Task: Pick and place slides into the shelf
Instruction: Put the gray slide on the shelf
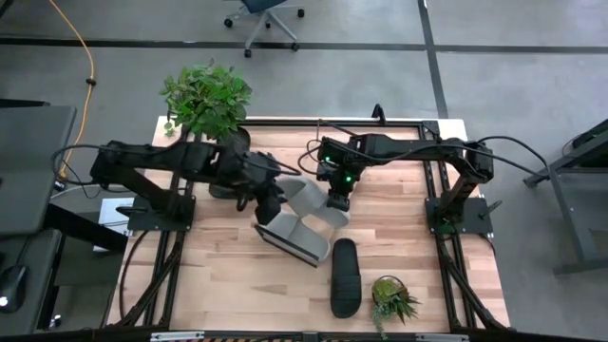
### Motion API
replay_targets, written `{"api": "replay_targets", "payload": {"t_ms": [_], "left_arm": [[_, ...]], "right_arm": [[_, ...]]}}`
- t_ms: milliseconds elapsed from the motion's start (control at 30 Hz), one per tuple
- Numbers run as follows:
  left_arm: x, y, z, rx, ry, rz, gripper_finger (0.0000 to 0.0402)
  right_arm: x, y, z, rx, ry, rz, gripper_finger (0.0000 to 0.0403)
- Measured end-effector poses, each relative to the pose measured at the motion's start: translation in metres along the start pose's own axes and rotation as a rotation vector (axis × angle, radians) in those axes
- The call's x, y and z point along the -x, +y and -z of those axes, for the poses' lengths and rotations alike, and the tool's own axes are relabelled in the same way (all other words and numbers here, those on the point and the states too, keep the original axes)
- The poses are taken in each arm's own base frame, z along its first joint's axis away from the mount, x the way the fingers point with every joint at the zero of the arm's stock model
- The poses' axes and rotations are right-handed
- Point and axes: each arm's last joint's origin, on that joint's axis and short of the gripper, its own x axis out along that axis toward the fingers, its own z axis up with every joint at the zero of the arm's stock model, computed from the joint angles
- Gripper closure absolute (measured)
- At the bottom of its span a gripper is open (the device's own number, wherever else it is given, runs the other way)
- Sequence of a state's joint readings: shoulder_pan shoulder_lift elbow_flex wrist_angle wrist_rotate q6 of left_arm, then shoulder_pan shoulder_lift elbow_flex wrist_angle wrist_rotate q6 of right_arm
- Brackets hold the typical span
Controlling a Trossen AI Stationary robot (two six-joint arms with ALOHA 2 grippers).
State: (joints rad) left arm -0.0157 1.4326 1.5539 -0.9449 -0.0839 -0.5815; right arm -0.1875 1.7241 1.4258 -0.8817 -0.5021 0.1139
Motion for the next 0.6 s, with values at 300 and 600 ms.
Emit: {"api": "replay_targets", "payload": {"t_ms": [300, 600], "left_arm": [[-0.028, 0.001, 0.002, -0.153, 0.108, -0.027, 0.0173], [-0.042, 0.013, 0.004, -0.192, 0.045, -0.103, 0.0170]], "right_arm": [[0.002, 0.002, -0.001, 0.016, -0.015, -0.032, 0.0352], [0.025, 0.015, -0.003, 0.063, -0.131, -0.042, 0.0352]]}}
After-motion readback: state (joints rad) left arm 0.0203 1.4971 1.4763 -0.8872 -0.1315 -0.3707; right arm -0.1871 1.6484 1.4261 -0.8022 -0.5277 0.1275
